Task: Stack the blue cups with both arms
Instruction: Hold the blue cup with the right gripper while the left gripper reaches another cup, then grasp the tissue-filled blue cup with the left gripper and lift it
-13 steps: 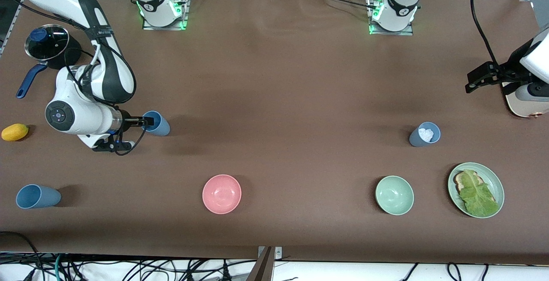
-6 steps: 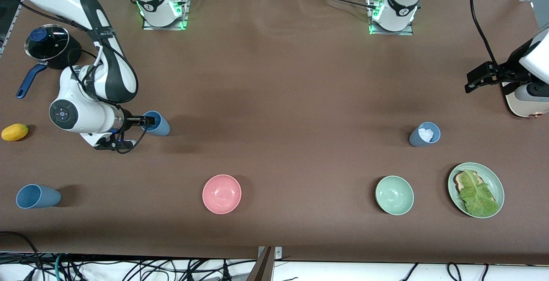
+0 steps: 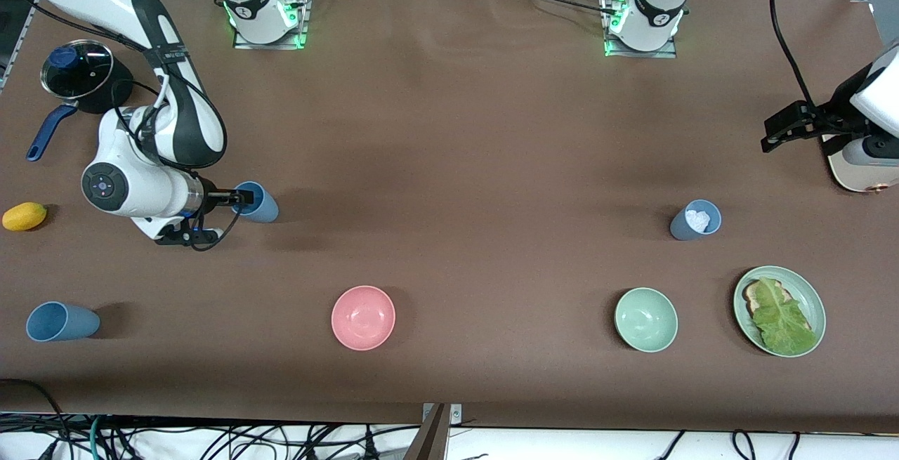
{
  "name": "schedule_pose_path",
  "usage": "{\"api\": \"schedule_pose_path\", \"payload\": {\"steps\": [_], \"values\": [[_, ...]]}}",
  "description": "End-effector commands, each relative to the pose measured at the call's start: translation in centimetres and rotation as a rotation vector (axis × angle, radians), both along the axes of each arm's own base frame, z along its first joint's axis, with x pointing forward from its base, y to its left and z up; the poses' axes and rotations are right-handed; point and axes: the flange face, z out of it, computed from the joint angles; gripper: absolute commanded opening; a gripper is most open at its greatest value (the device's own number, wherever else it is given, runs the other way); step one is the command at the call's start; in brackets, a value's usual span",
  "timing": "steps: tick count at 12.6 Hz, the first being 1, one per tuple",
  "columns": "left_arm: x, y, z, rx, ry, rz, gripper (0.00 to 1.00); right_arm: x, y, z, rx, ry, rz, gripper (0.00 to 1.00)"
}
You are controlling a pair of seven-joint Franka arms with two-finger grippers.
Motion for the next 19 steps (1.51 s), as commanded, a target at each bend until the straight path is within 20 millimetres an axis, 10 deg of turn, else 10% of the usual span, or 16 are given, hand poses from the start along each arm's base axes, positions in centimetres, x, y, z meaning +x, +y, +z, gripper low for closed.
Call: {"api": "schedule_pose_path", "payload": {"steps": [1,5,8,11,19], "values": [[2.1,1.2,-3.4,0.055,0.061,0.014,1.00,-1.0,-0.3,0.1,0.012,-0.016,-0.013,0.96],[7.5,6.7,-19.0,0.101,0.255,0.070,1.00,-1.1,-0.3,-0.1,0.012,-0.012,-0.012,0.90],[7.7,10.1,-23.6,0.035,0.227,0.129,1.00,-1.1,-0.3,-0.2,0.012,-0.012,-0.012,0.81],[6.8,9.7,-28.6,0.028,0.186,0.118,1.00,-1.1,-0.5,-0.1,0.012,-0.013,-0.015,0.80],[5.6,7.4,-34.4,-0.023,0.261,0.112,0.96,-1.1,-0.4,-0.1,0.013,-0.013,-0.015,0.62]]}}
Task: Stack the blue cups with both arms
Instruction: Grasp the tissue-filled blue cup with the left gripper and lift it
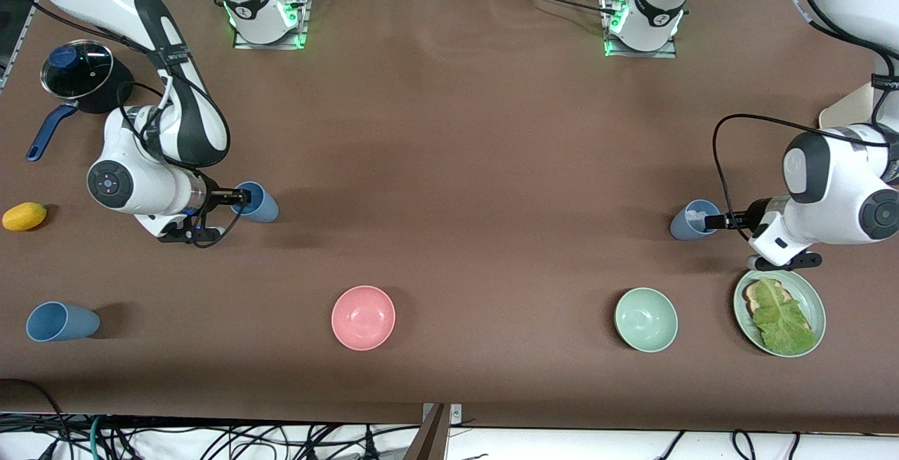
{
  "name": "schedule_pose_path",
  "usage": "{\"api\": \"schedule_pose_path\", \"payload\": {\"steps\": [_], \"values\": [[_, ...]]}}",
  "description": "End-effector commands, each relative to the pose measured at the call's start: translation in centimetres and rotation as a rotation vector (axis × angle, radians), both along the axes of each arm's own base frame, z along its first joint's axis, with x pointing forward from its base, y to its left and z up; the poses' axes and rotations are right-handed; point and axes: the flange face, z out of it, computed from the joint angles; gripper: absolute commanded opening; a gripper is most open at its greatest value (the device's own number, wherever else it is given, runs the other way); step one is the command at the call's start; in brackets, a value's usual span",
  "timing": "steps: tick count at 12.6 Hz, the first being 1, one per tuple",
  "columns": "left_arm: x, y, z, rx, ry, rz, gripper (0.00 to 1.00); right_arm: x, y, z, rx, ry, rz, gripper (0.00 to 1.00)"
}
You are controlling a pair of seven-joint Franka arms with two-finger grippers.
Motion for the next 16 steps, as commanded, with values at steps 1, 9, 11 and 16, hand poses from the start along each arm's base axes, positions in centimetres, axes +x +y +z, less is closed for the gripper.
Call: {"api": "schedule_pose_path", "payload": {"steps": [1,9,11,16], "values": [[0.0,-0.5,-1.1,-0.022,-0.004,-0.008,0.83,-0.6,-0.2,0.6,0.014,-0.011,-0.012,0.61],[1.6,-3.3,0.1,-0.069,-0.037,0.061,0.00,-0.6,-0.1,0.6,0.014,-0.011,-0.010,0.48],[2.4,-7.9,1.5,-0.104,-0.051,0.119,0.00,-0.6,-0.2,0.6,0.014,-0.011,-0.012,0.45],[2.2,-26.5,5.2,-0.152,-0.048,0.265,0.00,-0.6,-0.1,0.6,0.014,-0.011,-0.010,0.38]]}}
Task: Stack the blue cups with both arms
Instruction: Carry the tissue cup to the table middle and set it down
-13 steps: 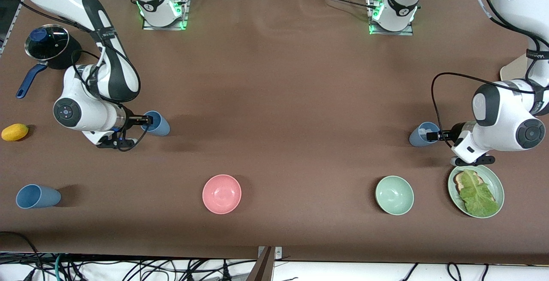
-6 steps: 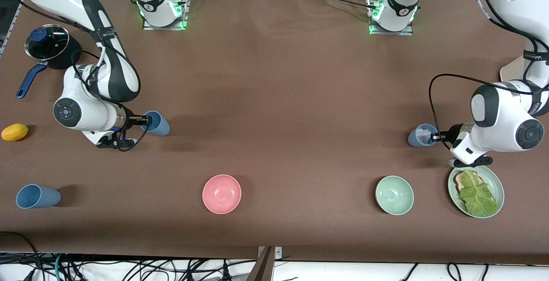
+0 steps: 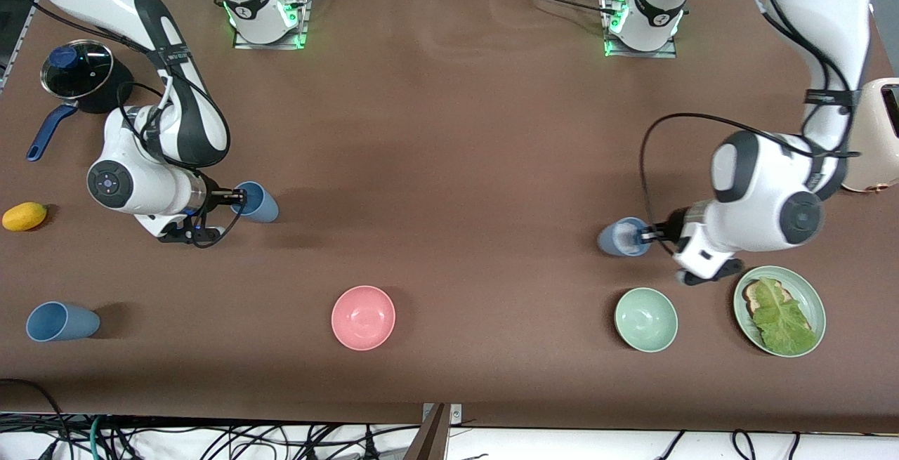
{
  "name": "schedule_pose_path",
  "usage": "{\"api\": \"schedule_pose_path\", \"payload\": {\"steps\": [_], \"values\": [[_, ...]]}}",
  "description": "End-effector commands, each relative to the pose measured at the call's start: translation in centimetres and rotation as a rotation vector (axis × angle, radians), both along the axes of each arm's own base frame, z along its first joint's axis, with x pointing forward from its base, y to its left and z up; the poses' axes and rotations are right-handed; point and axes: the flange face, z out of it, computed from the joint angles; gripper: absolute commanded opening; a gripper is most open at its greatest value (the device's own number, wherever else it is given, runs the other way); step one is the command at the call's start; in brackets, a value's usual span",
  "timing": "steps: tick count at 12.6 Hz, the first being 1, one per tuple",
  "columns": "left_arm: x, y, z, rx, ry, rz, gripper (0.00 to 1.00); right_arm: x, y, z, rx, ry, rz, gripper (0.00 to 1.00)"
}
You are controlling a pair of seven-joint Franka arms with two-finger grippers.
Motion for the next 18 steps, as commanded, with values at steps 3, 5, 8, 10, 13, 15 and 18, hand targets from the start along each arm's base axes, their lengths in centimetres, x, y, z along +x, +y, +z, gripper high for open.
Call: {"api": "schedule_pose_path", "payload": {"steps": [3,5,8,10,13,15,18], "values": [[-2.0,-18.2,1.1,-0.024,0.002,0.089,0.00,-0.6,-0.1,0.6,0.014,-0.011,-0.010,0.32],[-3.6,-23.5,-0.8,-0.016,-0.040,0.125,0.00,-0.6,-0.2,0.6,0.014,-0.011,-0.011,0.30],[-5.4,-27.0,-3.2,0.043,-0.047,0.122,0.00,-0.6,-0.2,0.6,0.014,-0.011,-0.011,0.24],[-5.6,-27.5,-3.5,0.054,-0.066,0.113,0.00,-0.6,-0.2,0.6,0.014,-0.011,-0.011,0.21],[-4.1,-25.1,-0.7,0.085,-0.117,0.119,1.00,-0.6,-0.1,0.6,0.014,-0.011,-0.010,0.16],[-2.5,-20.5,1.8,0.148,-0.100,0.140,1.00,-0.6,-0.1,0.6,0.014,-0.010,-0.010,0.13],[1.1,-9.2,5.4,0.152,-0.066,0.018,1.00,-0.7,0.0,0.7,0.015,-0.010,-0.008,0.00]]}}
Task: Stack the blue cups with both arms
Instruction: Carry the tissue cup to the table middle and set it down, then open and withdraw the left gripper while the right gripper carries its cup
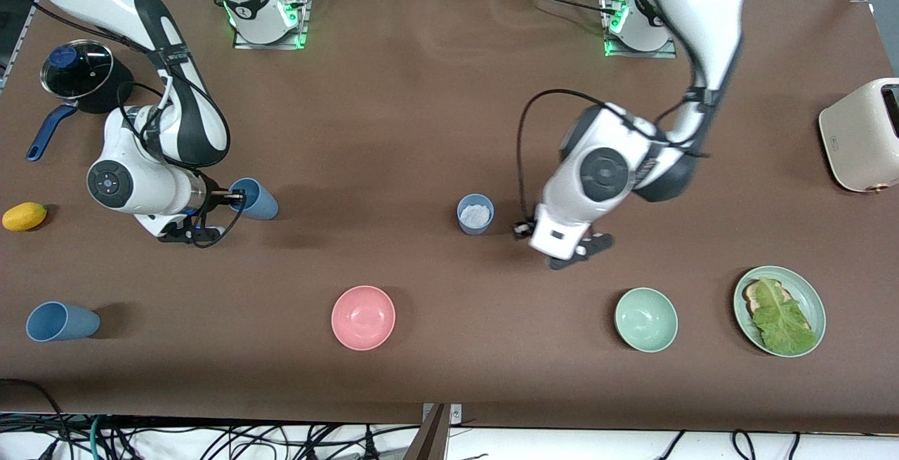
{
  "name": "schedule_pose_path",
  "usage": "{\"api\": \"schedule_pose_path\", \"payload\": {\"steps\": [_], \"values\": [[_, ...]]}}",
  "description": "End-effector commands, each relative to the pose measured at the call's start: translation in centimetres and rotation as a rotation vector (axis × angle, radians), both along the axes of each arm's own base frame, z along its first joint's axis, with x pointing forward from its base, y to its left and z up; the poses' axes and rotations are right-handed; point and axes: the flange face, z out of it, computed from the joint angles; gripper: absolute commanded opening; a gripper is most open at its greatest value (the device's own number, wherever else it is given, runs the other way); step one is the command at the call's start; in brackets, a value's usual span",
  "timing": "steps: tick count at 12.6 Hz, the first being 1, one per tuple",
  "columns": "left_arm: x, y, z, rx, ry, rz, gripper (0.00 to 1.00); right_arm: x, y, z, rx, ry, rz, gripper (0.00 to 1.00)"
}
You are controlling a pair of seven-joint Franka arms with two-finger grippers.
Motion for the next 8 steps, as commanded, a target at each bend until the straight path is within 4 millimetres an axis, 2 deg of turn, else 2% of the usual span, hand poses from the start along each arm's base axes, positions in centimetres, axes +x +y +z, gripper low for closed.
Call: {"api": "schedule_pose_path", "payload": {"steps": [1,3,4,5,6,7,8], "values": [[2.8,11.4,2.3,0.002,0.033,-0.100,1.00,-0.5,0.0,0.9,0.012,-0.009,-0.011,0.00],[4.2,21.2,3.0,-0.016,0.030,-0.140,1.00,0.2,0.5,2.3,0.013,-0.027,-0.014,0.00],[4.3,24.9,3.0,-0.006,0.033,-0.171,1.00,0.9,1.4,3.7,0.016,-0.025,-0.019,0.00],[4.3,27.7,4.4,0.055,0.020,-0.183,1.00,1.8,2.8,5.6,0.016,-0.020,-0.034,0.00],[4.2,29.4,5.6,0.137,0.007,-0.198,1.00,2.9,4.6,7.9,0.015,-0.016,-0.056,0.00],[4.0,30.3,6.8,0.188,0.000,-0.205,1.00,3.8,6.8,9.7,0.006,-0.010,-0.083,0.00],[3.7,31.0,6.9,0.187,0.024,-0.194,1.00,4.3,9.7,11.4,-0.003,-0.011,-0.105,0.00]]}}
